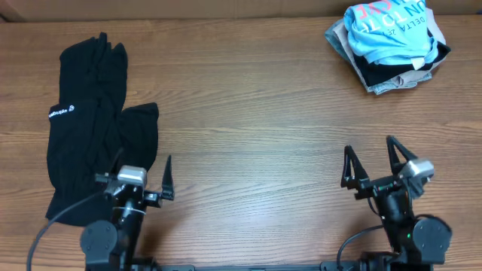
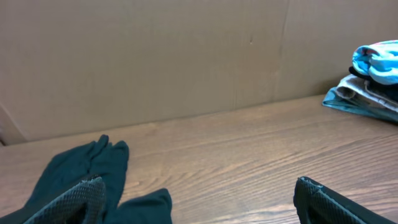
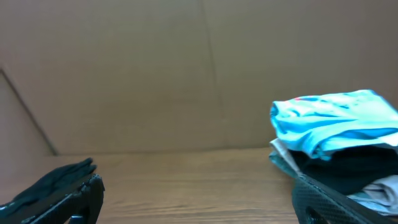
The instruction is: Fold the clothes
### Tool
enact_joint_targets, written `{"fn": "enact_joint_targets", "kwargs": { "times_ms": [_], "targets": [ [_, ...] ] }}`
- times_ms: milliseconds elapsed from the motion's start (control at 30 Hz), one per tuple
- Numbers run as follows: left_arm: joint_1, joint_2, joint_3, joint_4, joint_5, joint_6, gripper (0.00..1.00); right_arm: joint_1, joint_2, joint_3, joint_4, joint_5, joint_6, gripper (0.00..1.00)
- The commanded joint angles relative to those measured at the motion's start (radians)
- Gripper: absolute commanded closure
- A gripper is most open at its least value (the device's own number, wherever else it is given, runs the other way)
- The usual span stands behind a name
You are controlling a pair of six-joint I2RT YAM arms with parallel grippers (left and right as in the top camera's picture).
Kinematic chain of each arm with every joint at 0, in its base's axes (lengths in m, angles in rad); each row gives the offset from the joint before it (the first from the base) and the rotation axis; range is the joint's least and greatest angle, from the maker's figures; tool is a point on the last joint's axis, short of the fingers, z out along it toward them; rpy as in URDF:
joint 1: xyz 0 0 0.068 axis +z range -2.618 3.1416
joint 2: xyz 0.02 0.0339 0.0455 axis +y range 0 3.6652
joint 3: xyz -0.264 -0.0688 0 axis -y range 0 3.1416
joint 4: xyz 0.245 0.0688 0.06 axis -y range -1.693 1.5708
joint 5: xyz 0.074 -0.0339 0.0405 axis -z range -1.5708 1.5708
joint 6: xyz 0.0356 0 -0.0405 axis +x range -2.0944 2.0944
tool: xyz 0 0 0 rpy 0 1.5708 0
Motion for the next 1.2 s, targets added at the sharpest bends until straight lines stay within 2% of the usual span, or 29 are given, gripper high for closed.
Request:
{"fn": "enact_joint_targets", "kwargs": {
  "times_ms": [0, 133, 267, 467, 633, 700, 767, 900, 1000, 1167],
  "targets": [
    [-0.006, 0.124, 0.098, -0.031, 0.031, 0.047, 0.0, -0.005, 0.114, 0.082, -0.003, -0.079, 0.006, 0.0],
    [-0.006, 0.305, 0.229, -0.117, 0.032, 0.048, 0.0, -0.005, 0.283, 0.179, -0.041, -0.13, 0.006, 0.0],
    [-0.006, 0.531, 0.422, -0.261, 0.039, 0.047, 0.0, -0.005, 0.477, 0.315, -0.155, -0.16, 0.002, 0.0],
    [-0.006, 0.909, 0.823, -0.557, 0.055, 0.048, 0.0, 0.032, 0.795, 0.591, -0.387, -0.158, -0.036, 0.0],
    [-0.006, 1.174, 1.105, -0.71, 0.13, 0.047, 0.01, 0.113, 1.054, 0.8, -0.485, -0.174, -0.05, 0.0],
    [-0.006, 1.251, 1.176, -0.727, 0.161, 0.047, 0.0, 0.14, 1.135, 0.844, -0.436, -0.249, -0.048, 0.0],
    [-0.006, 1.302, 1.205, -0.724, 0.157, 0.047, 0.0, 0.159, 1.193, 0.85, -0.312, -0.365, -0.023, 0.0],
    [-0.003, 1.37, 1.209, -0.707, 0.15, 0.047, 0.0, 0.189, 1.299, 0.85, -0.077, -0.518, 0.154, 0.0],
    [0.008, 1.407, 1.209, -0.727, 0.116, 0.029, 0.0, 0.24, 1.362, 0.85, 0.015, -0.483, 0.17, 0.0],
    [0.053, 1.469, 1.209, -0.732, 0.078, 0.001, 0.0, 0.426, 1.441, 0.859, 0.034, -0.197, 0.169, 0.0]
  ]
}}
